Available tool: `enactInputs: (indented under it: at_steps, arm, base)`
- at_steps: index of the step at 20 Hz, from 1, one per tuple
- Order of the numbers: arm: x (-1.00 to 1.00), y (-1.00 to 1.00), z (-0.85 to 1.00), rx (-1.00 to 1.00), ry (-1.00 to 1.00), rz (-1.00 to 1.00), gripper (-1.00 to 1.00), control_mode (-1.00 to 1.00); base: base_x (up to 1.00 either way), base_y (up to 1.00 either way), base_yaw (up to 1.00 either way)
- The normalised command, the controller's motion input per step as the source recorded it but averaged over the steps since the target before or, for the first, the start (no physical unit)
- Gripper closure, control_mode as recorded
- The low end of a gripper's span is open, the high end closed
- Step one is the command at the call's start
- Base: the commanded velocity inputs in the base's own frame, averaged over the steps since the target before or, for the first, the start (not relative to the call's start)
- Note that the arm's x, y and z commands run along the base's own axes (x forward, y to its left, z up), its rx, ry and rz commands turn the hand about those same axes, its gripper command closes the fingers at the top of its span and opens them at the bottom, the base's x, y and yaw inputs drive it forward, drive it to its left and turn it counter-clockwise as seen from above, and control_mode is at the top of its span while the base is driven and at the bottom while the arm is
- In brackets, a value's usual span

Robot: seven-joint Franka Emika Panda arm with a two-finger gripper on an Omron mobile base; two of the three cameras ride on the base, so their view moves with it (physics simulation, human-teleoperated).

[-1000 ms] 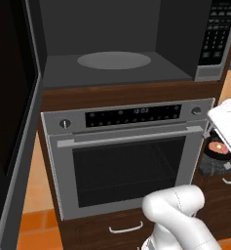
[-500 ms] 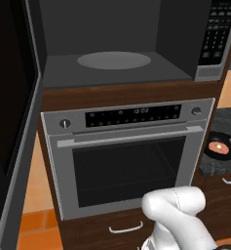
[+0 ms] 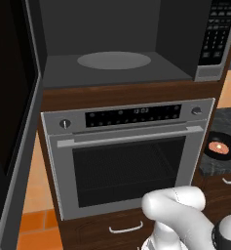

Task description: Open the microwave, place the bowl with waffle inside the microwave, then close the microwave door and turn it on.

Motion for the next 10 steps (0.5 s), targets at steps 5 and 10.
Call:
enactInputs:
  at_steps: [5, 10]
  arm:
    - [0.46, -0.91, -0.83, -0.25, 0.00, -0.18, -1.00, -1.00]
    - [0.55, -0.62, -0.73, -0.24, -0.01, -0.10, -1.00, -1.00]
  base:
    - [0.00, 0.00, 0.00]
    - [0.00, 0.00, 0.00]
